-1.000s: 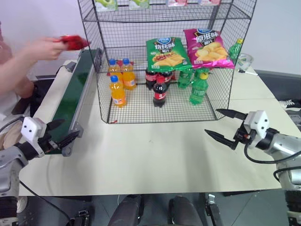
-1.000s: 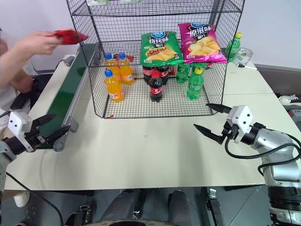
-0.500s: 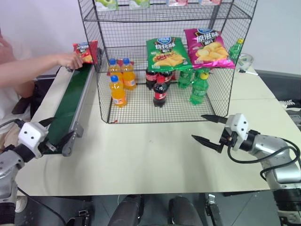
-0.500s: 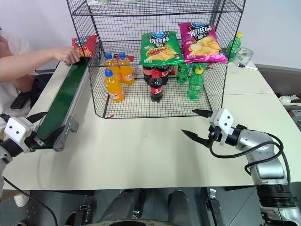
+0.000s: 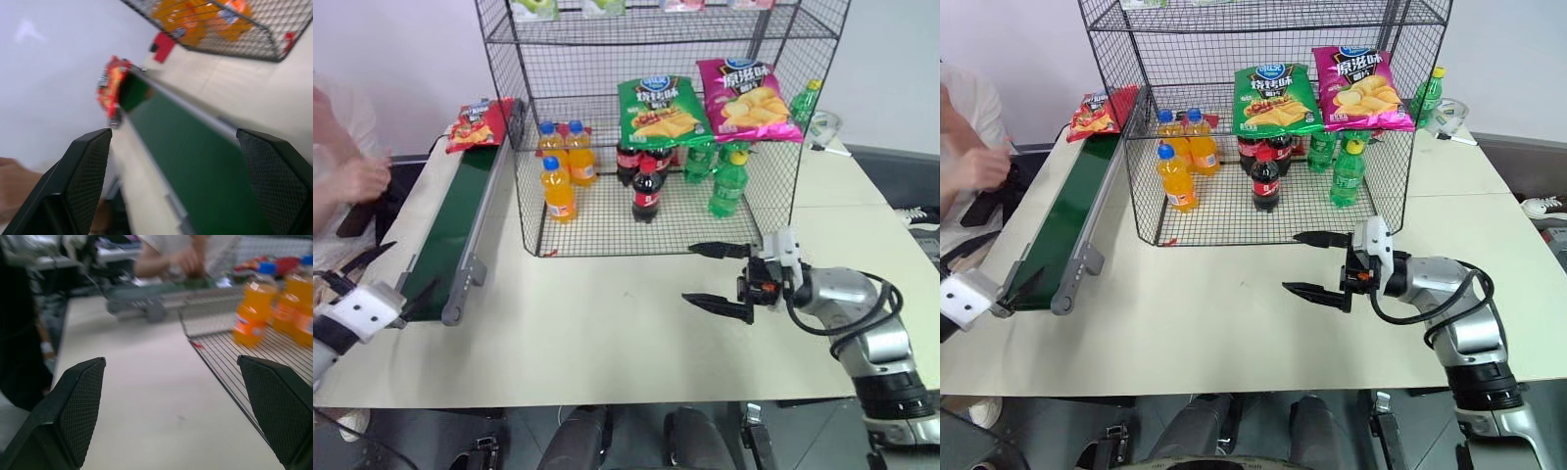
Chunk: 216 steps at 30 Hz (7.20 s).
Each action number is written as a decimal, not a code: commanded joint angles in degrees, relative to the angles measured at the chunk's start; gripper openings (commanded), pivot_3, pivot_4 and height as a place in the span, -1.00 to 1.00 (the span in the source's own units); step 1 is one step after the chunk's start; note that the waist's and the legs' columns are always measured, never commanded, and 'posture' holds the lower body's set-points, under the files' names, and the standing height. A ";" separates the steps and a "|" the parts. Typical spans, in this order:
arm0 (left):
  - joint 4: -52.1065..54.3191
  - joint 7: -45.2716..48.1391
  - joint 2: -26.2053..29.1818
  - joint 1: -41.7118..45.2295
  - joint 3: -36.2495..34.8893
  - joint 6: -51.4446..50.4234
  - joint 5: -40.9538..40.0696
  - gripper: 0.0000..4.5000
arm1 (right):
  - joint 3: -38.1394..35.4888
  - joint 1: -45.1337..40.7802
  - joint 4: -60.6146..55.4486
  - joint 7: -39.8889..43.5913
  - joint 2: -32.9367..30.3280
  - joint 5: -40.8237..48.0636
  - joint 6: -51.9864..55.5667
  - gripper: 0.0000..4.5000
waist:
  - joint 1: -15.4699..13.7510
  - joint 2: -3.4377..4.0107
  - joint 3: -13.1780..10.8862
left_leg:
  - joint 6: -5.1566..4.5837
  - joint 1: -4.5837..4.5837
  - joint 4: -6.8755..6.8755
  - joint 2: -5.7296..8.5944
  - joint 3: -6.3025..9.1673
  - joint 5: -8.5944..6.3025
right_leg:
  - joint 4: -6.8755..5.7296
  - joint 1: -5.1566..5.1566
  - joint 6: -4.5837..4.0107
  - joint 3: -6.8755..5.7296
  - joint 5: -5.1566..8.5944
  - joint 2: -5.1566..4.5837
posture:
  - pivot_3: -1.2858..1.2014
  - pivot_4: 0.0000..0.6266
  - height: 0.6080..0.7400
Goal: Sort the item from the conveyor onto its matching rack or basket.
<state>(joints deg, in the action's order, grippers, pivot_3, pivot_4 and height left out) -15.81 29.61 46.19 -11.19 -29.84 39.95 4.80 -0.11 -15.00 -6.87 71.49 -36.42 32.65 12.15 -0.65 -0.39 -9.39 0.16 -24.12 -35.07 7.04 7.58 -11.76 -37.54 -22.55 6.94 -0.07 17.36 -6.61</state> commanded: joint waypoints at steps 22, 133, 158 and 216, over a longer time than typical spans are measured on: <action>-1.89 -34.24 0.60 -16.20 -3.62 9.38 28.83 0.90 | -1.30 -1.04 1.30 -3.13 4.67 -0.09 -2.28 1.00 | 0.02 -0.02 0.00 | 0.16 -0.02 0.01 0.00 0.03 -0.10 | 0.00 -0.03 0.06 -0.07 -0.03 0.05 | 0.03 -0.52 1.00; 36.95 -24.53 -6.61 16.45 12.37 -20.48 20.66 -0.98 | -13.56 1.18 2.54 -20.30 9.42 -5.31 -15.53 1.00 | -0.08 -0.02 0.05 | 0.05 0.11 -0.15 0.03 0.02 0.04 | -0.28 0.11 0.09 -0.09 -0.07 0.13 | 0.03 -0.52 1.00; -25.10 -60.72 -26.06 66.18 35.37 -21.26 33.79 -0.98 | -9.61 2.67 -2.78 -25.45 9.44 -6.17 -13.63 1.00 | -0.02 -0.09 0.02 | 0.22 0.07 -0.21 0.07 0.02 0.18 | -0.57 0.15 0.14 -0.06 -0.08 0.32 | 0.03 -0.52 1.00; -10.53 -37.13 -30.86 50.87 35.81 -15.57 11.36 0.69 | -9.14 3.80 -4.54 -24.98 7.59 -6.35 -10.56 1.00 | 0.19 -0.16 0.00 | 0.47 -0.22 -0.61 0.06 0.04 0.33 | -0.72 0.00 0.16 -0.06 -0.11 0.34 | 0.03 -0.52 1.00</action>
<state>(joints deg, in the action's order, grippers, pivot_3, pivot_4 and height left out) -28.62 -7.61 14.28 39.41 8.00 25.21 16.73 -8.45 -11.04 -8.82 46.56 -28.41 25.84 2.12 -0.46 -0.55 -9.39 0.54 -24.34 -35.69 7.10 7.62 -11.48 -38.26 -22.54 7.09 -0.13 17.26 -6.27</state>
